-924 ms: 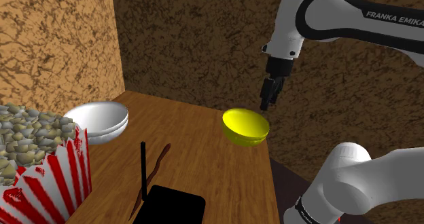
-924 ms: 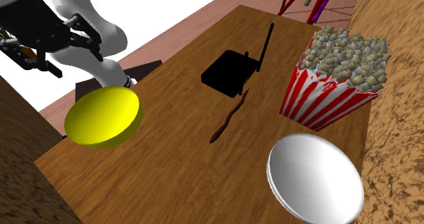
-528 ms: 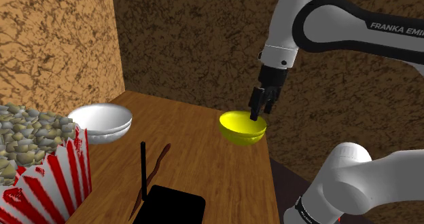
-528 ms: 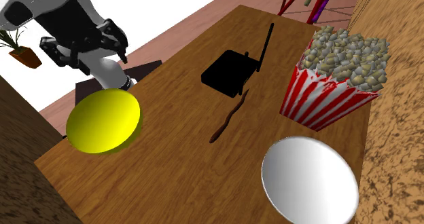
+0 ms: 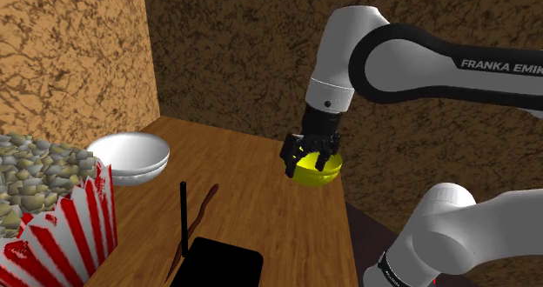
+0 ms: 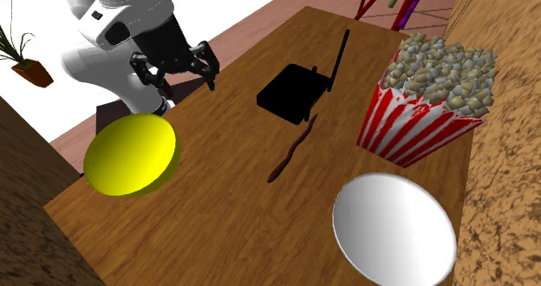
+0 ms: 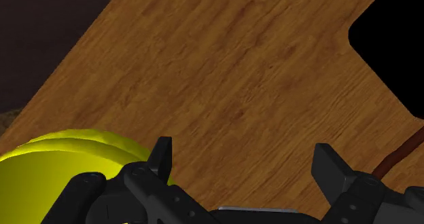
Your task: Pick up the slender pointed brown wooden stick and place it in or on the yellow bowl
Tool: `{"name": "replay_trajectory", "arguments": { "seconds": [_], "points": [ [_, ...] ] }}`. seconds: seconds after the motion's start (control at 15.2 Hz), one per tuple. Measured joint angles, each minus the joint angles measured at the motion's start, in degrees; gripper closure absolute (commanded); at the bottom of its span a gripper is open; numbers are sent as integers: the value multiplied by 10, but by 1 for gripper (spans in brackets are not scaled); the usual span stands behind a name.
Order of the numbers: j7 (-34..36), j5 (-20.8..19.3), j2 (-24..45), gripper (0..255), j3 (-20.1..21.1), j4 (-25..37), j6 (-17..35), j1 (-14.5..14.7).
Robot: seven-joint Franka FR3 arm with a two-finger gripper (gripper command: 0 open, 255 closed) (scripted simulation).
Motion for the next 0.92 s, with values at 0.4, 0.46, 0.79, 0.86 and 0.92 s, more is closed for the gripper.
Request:
{"name": "replay_trajectory", "arguments": {
  "seconds": [0.4, 0.46, 0.79, 0.86, 0.92],
  "points": [
    [159, 47, 68, 0, 111, 16, 98, -25],
    [185, 48, 86, 0, 130, 27, 113, -34],
    [328, 35, 182, 0, 233, 73, 200, -85],
    [358, 25, 204, 0, 254, 86, 215, -99],
    [389, 14, 225, 0, 276, 93, 234, -112]
  ]
}}
